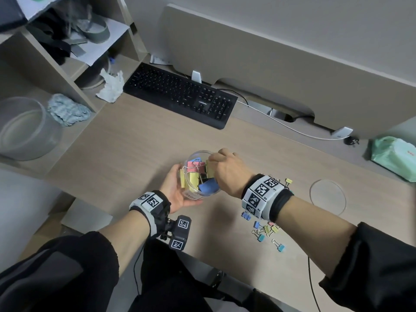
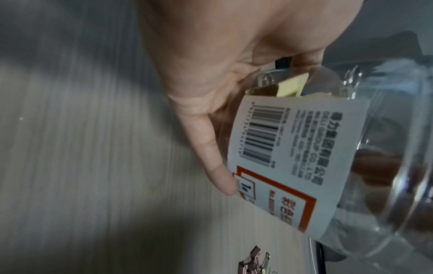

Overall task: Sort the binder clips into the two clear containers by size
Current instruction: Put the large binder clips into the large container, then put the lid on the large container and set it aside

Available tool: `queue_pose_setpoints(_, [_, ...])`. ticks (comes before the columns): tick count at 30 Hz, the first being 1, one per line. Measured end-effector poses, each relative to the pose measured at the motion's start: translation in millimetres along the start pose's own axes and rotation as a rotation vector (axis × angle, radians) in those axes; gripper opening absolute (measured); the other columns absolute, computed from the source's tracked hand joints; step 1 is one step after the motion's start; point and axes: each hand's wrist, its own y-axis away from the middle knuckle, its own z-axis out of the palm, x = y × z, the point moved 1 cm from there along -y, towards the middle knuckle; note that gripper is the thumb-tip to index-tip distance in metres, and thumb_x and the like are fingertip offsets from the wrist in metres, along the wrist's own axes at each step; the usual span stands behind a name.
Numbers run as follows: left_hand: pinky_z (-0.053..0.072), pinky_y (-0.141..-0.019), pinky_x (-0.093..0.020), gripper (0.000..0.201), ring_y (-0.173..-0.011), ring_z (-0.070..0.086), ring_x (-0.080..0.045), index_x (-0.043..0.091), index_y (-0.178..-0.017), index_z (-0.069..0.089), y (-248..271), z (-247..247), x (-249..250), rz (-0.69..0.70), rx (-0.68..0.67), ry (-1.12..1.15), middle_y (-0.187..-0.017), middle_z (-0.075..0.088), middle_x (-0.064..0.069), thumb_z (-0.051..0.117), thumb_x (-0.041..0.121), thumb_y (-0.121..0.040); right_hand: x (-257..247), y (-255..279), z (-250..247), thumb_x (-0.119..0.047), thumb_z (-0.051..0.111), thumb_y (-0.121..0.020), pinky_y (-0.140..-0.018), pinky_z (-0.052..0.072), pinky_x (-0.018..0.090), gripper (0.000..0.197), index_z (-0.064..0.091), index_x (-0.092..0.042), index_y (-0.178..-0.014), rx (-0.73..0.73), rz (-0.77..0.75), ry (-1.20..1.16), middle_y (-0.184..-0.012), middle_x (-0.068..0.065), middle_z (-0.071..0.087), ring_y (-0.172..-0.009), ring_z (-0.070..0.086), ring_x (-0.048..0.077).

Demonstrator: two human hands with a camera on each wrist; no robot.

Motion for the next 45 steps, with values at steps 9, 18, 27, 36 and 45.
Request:
queue_pose_setpoints(9, [0.061,-0.076,-0.054,0.064,-0.111,0.069,-0.042,0.022,-0.130,0.069,-19,53,-18,-0.060,-0.012,-0.038,-0.124,0.073,-0.018,0.038,0.065,-0.095,68,59,13,-0.003,0.056,-0.084,-0.093,0.048,0.047,0.032,0.064,-0.004,-0.115,0.264,0.216,-0.429,-0.125,0.017,0.056,-0.110,0.054,0.038])
queue_pose_setpoints(18, [0.058,-0.086,-0.052,0.061,-0.102,0.071,-0.039,0.021,-0.120,0.072,-32,132,-48,-0.083,-0.069,-0.148,-0.117,0.076,-0.018,0.036,0.063,-0.095,190,176,72,-0.048,0.061,-0.080,-0.101,0.040,0.051,0.066,0.037,-0.020,-0.136,-0.010,0.968,-0.273,-0.142,0.012,0.037,-0.127,0.037,0.037])
queue_pose_setpoints(27, [0.057,-0.080,-0.049,0.058,-0.095,0.072,-0.041,0.019,-0.115,0.073,-41,152,-77,-0.121,-0.104,-0.190,-0.106,0.079,-0.016,0.036,0.059,-0.095,235,199,116,-0.074,0.071,-0.053,-0.093,0.039,0.058,0.105,0.021,-0.034,-0.137,-0.122,1.090,-0.238,-0.142,0.003,0.026,-0.128,0.029,0.040])
queue_pose_setpoints(36, [0.057,-0.085,-0.050,0.058,-0.113,0.067,-0.043,0.020,-0.120,0.072,-43,148,-68,-0.095,-0.047,-0.201,-0.119,0.075,-0.018,0.039,0.059,-0.094,213,183,81,-0.078,0.054,-0.061,-0.095,0.045,0.052,0.092,0.024,-0.039,-0.139,0.041,1.031,-0.393,-0.136,0.015,0.033,-0.120,0.039,0.042])
queue_pose_setpoints(45, [0.057,-0.087,-0.052,0.064,-0.108,0.070,-0.040,0.021,-0.131,0.069,-36,130,-43,-0.070,-0.065,-0.089,-0.121,0.075,-0.017,0.041,0.063,-0.092,152,126,-13,-0.076,0.061,-0.062,-0.098,0.044,0.039,0.099,0.029,-0.029,-0.142,0.458,0.723,-0.606,-0.118,0.008,0.037,-0.106,0.050,0.029])
